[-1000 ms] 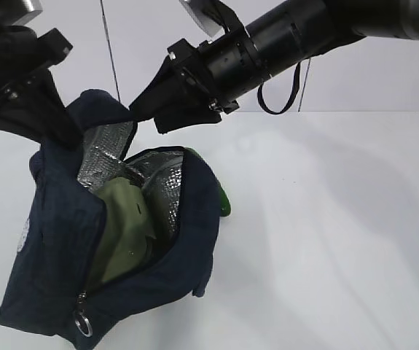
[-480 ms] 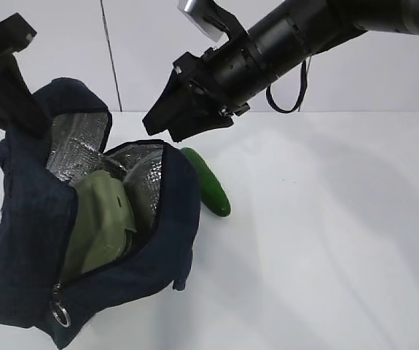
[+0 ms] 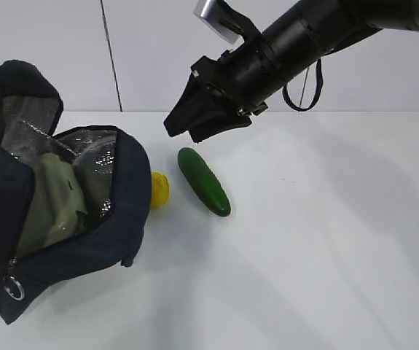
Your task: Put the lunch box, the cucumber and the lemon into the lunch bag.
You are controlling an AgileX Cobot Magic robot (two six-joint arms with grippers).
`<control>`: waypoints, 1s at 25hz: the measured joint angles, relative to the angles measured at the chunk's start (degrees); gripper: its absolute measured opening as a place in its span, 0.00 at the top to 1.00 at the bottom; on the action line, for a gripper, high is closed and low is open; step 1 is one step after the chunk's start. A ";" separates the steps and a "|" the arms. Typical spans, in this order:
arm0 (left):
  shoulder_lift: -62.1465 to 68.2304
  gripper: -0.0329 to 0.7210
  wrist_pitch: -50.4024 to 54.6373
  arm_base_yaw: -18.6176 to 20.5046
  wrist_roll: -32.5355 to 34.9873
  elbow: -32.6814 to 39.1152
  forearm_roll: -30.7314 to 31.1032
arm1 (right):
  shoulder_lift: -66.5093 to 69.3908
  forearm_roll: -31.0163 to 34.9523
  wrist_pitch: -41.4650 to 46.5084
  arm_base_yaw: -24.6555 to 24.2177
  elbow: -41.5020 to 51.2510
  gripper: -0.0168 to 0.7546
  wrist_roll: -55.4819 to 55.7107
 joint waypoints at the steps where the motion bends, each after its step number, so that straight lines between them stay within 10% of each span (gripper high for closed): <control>1: -0.12 0.96 0.00 0.58 0.00 0.00 0.05 | 0.00 -0.54 0.12 -0.26 0.00 0.41 0.00; 14: -0.12 0.96 -0.26 8.56 6.68 0.00 -11.73 | 0.67 -17.80 -11.83 -0.60 -0.85 0.40 2.23; 25: -0.12 0.96 -0.26 8.66 7.04 0.00 -12.16 | 10.04 -19.00 -17.76 -0.60 -8.42 0.24 -0.67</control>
